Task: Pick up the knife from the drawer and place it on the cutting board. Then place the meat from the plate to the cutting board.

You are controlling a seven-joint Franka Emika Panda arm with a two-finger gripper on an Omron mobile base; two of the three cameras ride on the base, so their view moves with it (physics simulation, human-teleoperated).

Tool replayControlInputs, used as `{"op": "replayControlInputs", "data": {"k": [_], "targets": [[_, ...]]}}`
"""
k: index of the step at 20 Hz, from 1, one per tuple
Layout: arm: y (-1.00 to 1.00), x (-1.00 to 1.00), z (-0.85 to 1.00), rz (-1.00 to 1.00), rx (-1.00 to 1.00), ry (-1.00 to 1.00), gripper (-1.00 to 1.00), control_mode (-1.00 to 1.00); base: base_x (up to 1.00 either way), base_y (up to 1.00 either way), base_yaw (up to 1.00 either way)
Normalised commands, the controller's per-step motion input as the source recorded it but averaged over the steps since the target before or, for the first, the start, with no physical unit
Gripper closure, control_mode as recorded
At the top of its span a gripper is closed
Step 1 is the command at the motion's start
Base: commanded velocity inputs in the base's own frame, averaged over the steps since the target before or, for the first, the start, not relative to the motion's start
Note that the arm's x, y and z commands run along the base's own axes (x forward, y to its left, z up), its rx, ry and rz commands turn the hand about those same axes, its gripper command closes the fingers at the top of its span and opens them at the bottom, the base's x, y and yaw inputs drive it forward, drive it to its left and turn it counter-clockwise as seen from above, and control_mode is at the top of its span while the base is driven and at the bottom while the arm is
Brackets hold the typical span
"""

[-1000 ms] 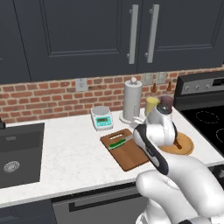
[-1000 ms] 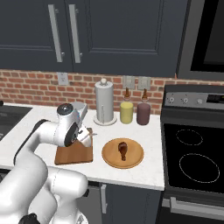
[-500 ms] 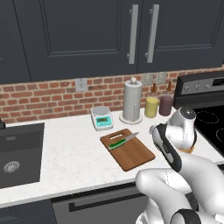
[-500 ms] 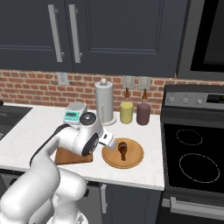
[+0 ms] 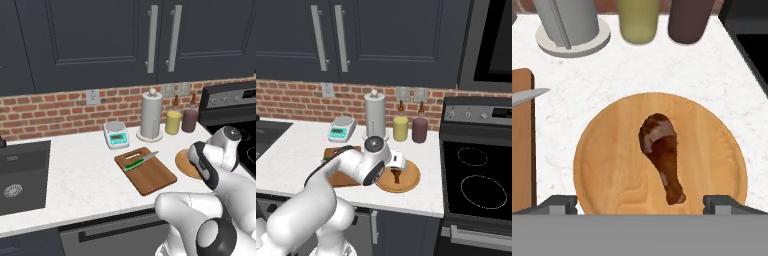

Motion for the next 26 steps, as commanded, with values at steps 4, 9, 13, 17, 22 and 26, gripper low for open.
{"op": "replayControlInputs", "data": {"k": [4, 9, 13, 17, 22, 26], "targets": [[-0.17, 0.02, 0.00, 0.09, -0.01, 0.00, -1.00, -1.00, 0.00, 0.00, 0.00], [-0.07, 0.19, -0.06, 0.05, 0.00, 0.03, -1.00, -1.00, 0.00, 0.00, 0.00], [-0.01, 0.31, -0.27, 0.05, 0.00, 0.06, -1.00, -1.00, 0.00, 0.00, 0.00], [-0.10, 0.23, -0.28, 0.05, 0.00, 0.09, -1.00, -1.00, 0.00, 0.00, 0.00], [-0.29, 0.20, -0.19, 0.05, 0.00, 0.08, -1.00, -1.00, 0.00, 0.00, 0.00], [-0.28, 0.22, -0.20, 0.06, 0.00, 0.06, -1.00, -1.00, 0.00, 0.00, 0.00]]}}
